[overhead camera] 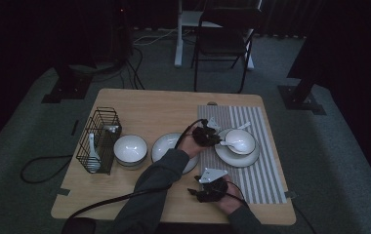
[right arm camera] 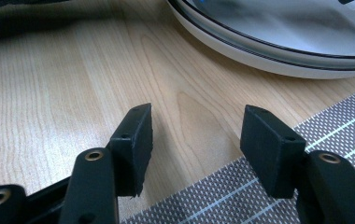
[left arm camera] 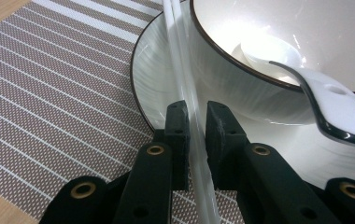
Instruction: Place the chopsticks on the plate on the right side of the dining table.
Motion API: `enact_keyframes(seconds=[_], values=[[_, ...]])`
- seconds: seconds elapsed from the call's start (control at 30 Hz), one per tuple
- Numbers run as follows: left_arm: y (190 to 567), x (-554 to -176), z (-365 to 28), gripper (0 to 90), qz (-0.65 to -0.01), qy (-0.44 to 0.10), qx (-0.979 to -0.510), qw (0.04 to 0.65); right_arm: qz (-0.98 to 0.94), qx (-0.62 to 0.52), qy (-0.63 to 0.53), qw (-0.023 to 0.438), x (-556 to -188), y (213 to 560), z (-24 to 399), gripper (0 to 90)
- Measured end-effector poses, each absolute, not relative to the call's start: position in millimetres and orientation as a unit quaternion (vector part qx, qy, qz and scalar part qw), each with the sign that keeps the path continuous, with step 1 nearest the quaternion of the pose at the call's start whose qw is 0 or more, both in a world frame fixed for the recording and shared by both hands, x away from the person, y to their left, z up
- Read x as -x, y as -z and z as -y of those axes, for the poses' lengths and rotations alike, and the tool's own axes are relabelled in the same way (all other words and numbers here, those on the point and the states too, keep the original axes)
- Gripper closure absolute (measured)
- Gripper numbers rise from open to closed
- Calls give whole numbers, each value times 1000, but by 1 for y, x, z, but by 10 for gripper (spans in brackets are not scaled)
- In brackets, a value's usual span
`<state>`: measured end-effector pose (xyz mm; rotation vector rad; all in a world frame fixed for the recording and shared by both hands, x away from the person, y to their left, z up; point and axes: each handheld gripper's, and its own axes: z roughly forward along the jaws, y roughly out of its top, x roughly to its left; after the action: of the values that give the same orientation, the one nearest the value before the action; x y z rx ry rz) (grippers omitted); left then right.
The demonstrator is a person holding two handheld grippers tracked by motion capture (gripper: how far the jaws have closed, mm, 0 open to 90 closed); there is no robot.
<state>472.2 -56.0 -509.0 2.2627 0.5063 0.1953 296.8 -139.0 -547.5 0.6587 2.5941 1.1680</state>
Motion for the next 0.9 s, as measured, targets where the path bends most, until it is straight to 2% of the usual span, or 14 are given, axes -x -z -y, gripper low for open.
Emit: enact_keyframes(seconds=[0.37, 0.8, 0.9], values=[[509, -471, 56, 793, -195, -73, -893, 400, -883, -224, -398, 110, -297, 547, 139, 436], [501, -471, 41, 697, -215, -61, -877, 425, -877, -235, -404, 114, -296, 543, 143, 449], [497, -470, 35, 683, -219, -61, -874, 430, -873, -238, -411, 109, -295, 539, 146, 482]])
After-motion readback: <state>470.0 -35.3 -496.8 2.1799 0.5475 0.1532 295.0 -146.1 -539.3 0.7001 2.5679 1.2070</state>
